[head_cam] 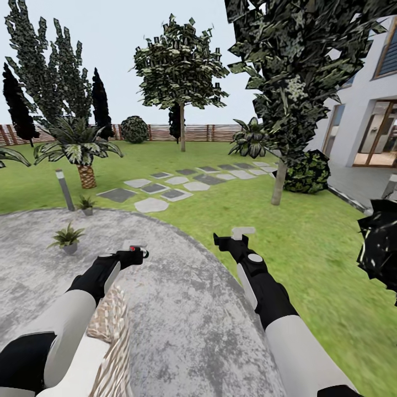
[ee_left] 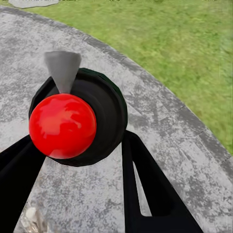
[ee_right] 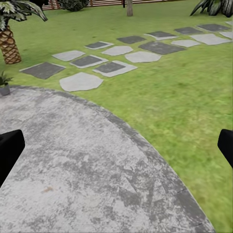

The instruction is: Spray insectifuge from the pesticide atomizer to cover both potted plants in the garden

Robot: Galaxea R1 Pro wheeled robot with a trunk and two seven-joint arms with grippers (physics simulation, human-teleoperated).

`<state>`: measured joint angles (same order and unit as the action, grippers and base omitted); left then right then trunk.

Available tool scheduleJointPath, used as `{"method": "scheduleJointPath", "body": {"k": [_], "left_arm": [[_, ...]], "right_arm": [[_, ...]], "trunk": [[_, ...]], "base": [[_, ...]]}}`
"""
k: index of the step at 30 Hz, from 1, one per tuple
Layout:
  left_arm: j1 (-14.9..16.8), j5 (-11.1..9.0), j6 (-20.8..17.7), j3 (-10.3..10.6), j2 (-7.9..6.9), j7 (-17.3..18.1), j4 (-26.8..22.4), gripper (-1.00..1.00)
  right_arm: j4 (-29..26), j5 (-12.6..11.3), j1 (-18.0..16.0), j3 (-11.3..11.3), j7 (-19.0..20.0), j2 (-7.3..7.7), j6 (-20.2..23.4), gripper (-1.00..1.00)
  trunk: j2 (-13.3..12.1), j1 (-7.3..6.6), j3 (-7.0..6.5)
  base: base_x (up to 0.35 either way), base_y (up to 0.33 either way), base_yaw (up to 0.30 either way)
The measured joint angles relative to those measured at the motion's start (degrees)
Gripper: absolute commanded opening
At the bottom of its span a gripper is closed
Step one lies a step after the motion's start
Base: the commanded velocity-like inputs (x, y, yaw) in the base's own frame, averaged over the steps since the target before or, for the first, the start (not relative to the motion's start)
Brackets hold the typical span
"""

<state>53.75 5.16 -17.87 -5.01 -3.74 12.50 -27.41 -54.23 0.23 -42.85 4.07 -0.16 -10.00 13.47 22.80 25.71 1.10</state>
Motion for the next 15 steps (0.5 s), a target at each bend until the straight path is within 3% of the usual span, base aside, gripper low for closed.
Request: {"method": "scheduleJointPath", "body": {"k": [15], "left_arm": [[0.0,-0.1,0.0,0.0,0.0,0.0,0.0,-1.0]], "right_arm": [[0.1,0.0,0.0,0.0,0.0,0.0,0.0,1.0]], "trunk": [[0.0,0.0,0.0]], "base": [[0.34,0.0,0.0]]}}
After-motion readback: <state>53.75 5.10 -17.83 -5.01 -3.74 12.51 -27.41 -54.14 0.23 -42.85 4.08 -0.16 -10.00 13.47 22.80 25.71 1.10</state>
